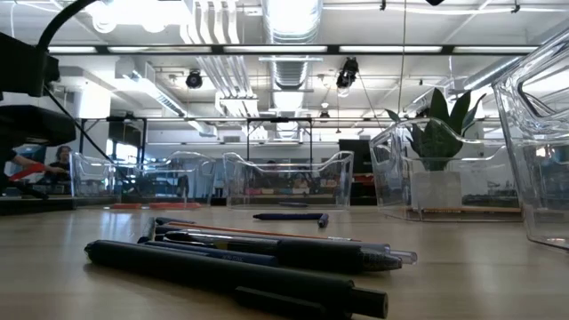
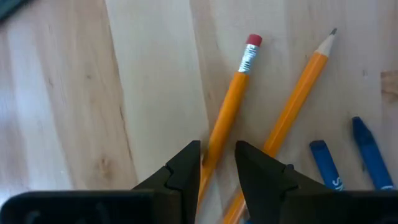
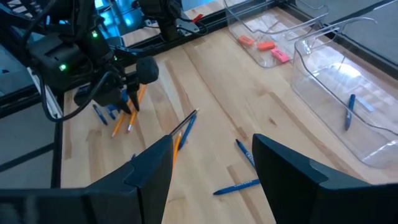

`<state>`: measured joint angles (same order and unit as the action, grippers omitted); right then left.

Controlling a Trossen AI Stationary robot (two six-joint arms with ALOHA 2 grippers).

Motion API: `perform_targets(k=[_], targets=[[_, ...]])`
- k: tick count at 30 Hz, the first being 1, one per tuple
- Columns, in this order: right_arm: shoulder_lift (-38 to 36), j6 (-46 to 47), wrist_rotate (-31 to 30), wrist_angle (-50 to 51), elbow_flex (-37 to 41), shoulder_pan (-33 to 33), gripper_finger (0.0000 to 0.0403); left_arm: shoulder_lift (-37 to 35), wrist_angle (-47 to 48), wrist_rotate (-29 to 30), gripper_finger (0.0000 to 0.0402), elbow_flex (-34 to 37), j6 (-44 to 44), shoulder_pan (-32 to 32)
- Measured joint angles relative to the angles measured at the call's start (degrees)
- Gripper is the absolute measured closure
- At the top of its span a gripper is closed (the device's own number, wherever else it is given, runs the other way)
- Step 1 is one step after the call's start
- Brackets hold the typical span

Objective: Sort crayons/erasers/pens/pencils in bins
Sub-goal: Put the orange pencil into the middle transparent bin

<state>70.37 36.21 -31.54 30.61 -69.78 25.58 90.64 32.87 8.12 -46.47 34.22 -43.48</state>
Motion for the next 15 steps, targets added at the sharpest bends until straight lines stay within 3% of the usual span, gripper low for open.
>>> perform_targets(k=[15], targets=[[0.0,-0.2,-0.1,0.4,0.0,0.0,0.0193,-0.1,-2.3,-1.3,0.0314,1.8,0.0,2.6]])
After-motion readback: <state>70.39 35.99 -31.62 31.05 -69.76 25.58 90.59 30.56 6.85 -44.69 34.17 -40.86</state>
